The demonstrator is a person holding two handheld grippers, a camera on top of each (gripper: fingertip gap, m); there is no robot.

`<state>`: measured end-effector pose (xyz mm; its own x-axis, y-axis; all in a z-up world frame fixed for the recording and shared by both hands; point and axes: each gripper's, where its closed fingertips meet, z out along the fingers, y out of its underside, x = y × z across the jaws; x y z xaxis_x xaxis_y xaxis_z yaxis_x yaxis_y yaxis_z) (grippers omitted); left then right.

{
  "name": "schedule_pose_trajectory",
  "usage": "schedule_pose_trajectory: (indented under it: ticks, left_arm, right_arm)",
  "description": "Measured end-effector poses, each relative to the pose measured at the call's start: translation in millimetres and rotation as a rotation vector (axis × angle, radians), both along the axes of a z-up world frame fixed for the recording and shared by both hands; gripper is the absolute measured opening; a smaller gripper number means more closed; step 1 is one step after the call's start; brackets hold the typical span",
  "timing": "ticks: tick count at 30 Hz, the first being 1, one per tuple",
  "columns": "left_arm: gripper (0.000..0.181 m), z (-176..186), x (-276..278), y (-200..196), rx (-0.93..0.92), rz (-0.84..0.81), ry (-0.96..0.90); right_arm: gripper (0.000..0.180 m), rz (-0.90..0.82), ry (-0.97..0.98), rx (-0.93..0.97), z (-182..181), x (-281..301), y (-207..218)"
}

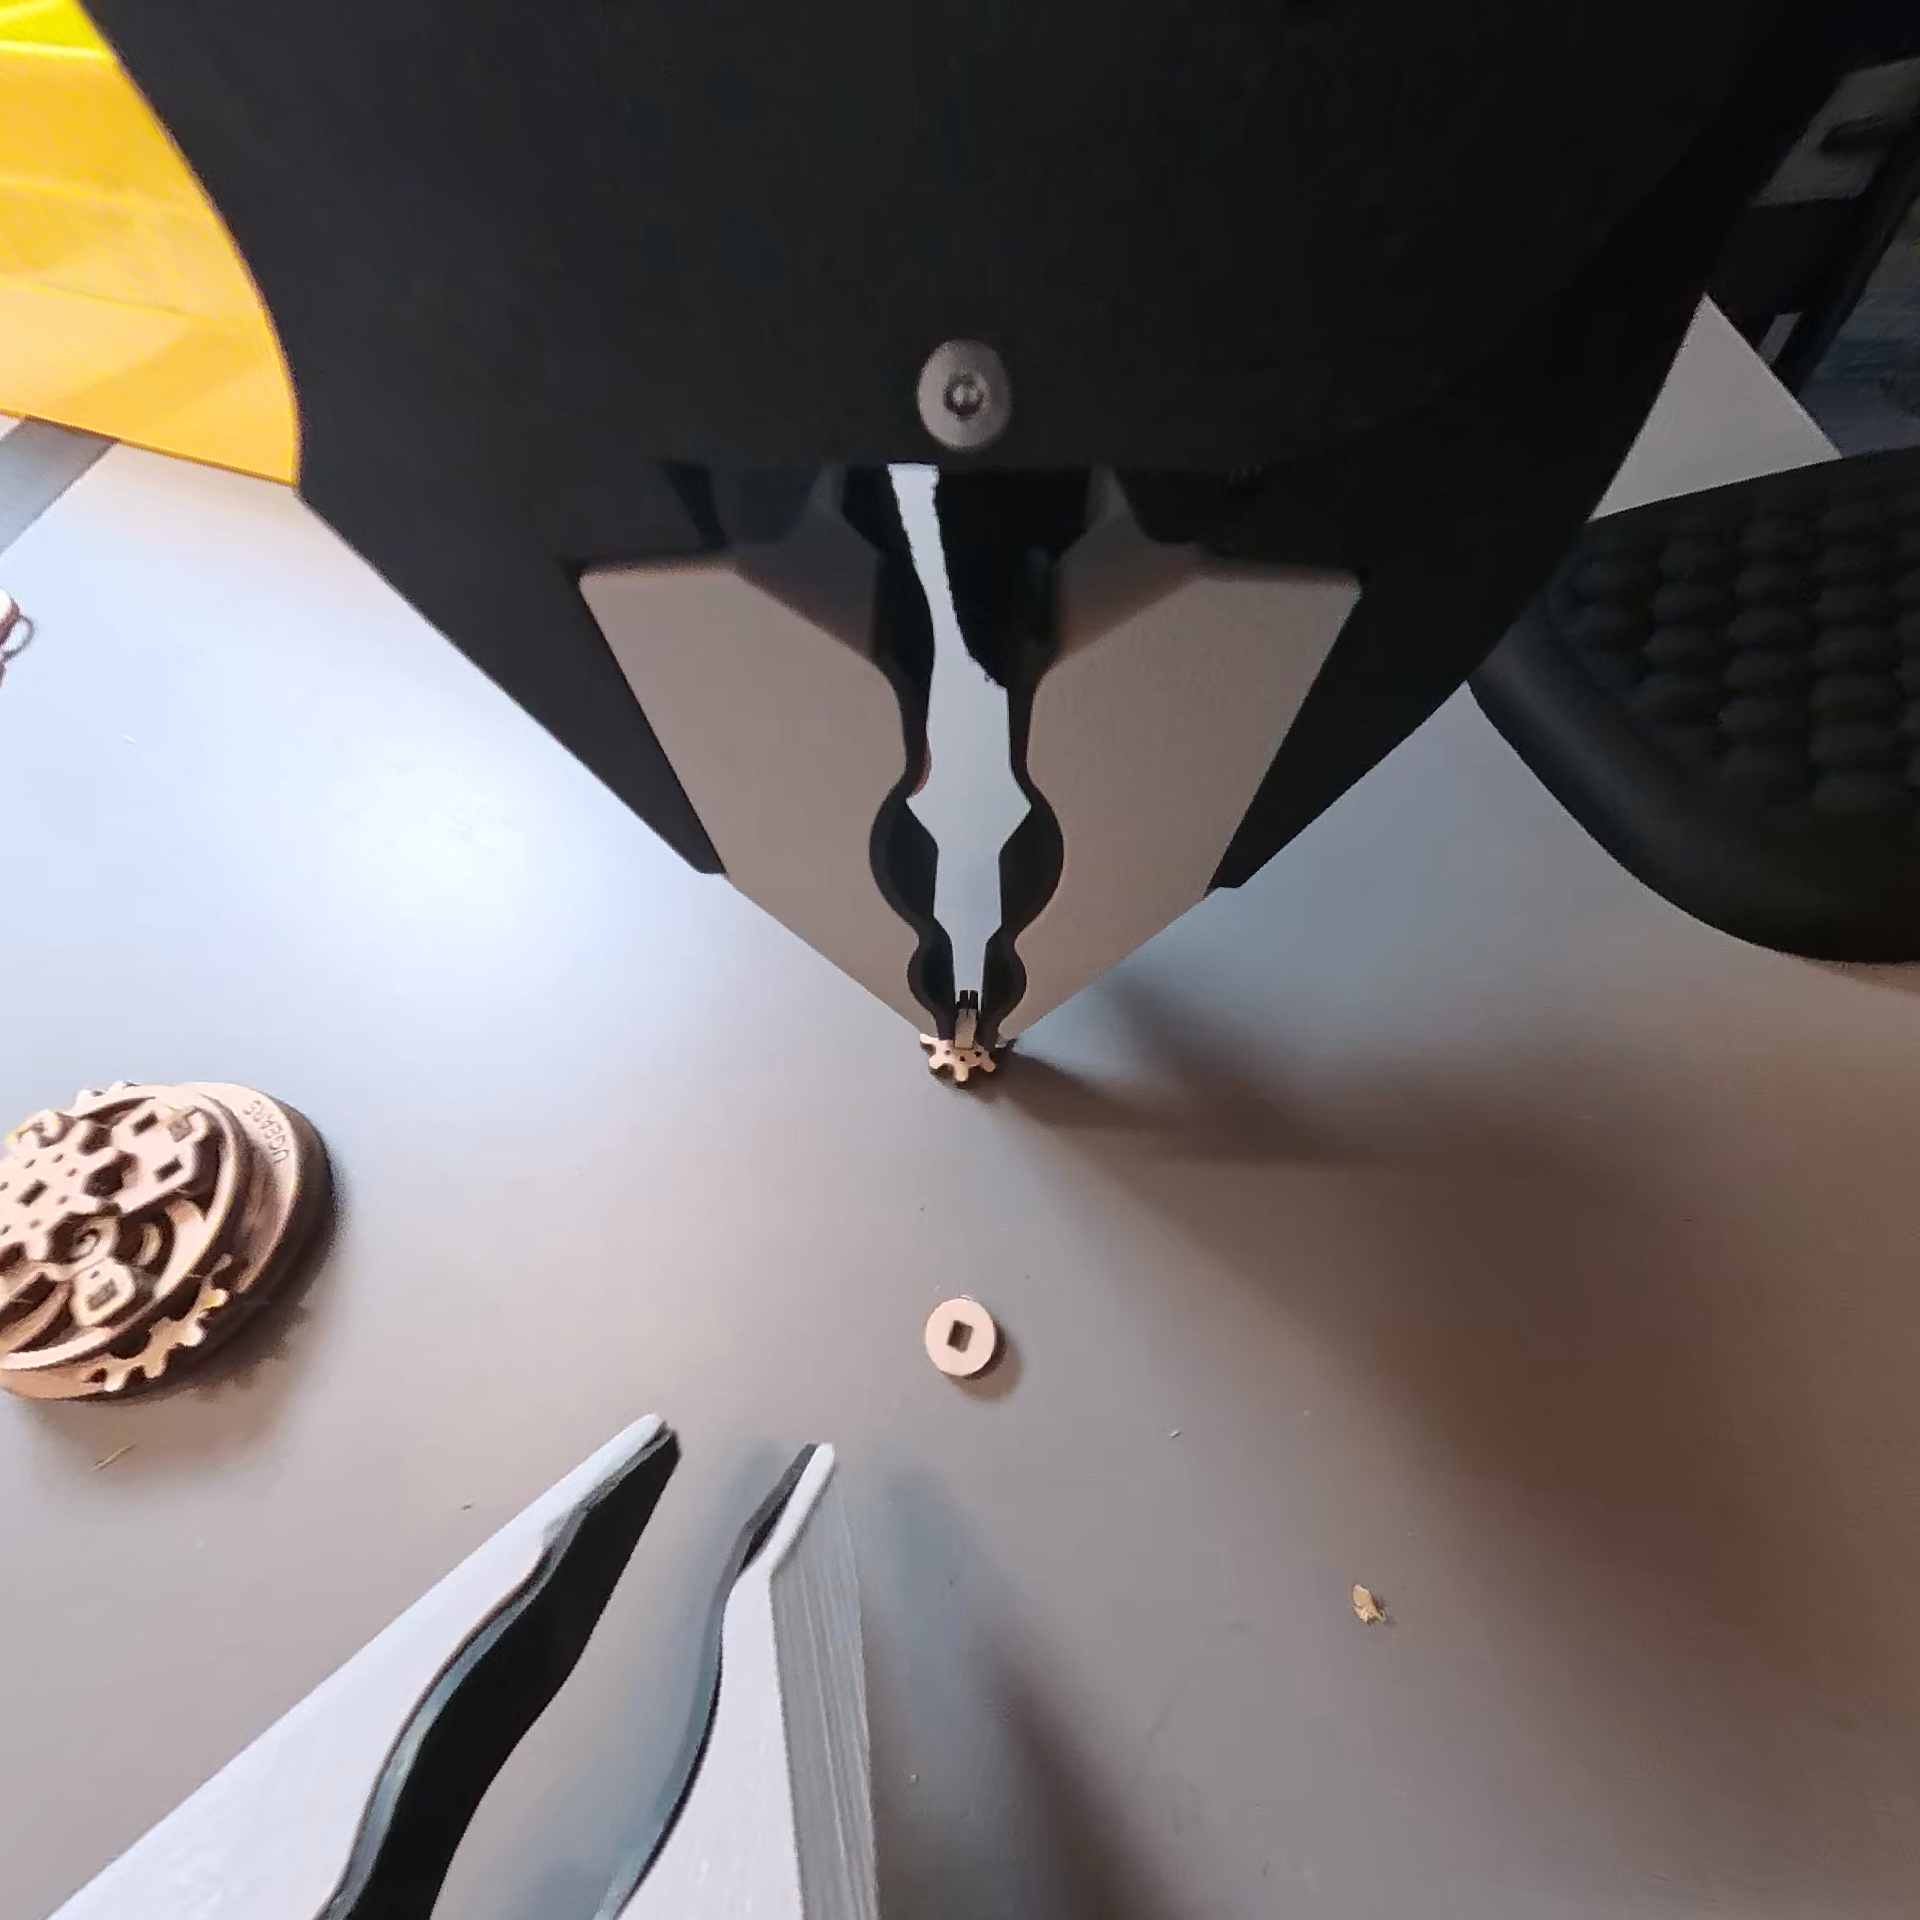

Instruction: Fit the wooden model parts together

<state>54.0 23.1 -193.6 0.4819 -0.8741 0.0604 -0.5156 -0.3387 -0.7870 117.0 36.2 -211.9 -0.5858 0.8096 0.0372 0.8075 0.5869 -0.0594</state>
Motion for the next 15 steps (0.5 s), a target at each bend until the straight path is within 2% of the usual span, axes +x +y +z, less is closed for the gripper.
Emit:
schedule_pose_trajectory:
  ticks: [8,12,15]
  left_arm:
    - [0.021,-1,16,-9,-0.003,-0.031,-0.015]
    - [0.032,23,31,-16,0.03,-0.059,-0.137]
    - [0.032,45,40,-24,0.075,-0.108,-0.227]
  right_arm:
    - [0.003,-0.067,0.138,-0.015,2,0,-2]
    - [0.002,-0.161,0.358,-0.177,24,-11,-19]
    - [0.002,-0.257,0.57,-0.354,47,-17,-29]
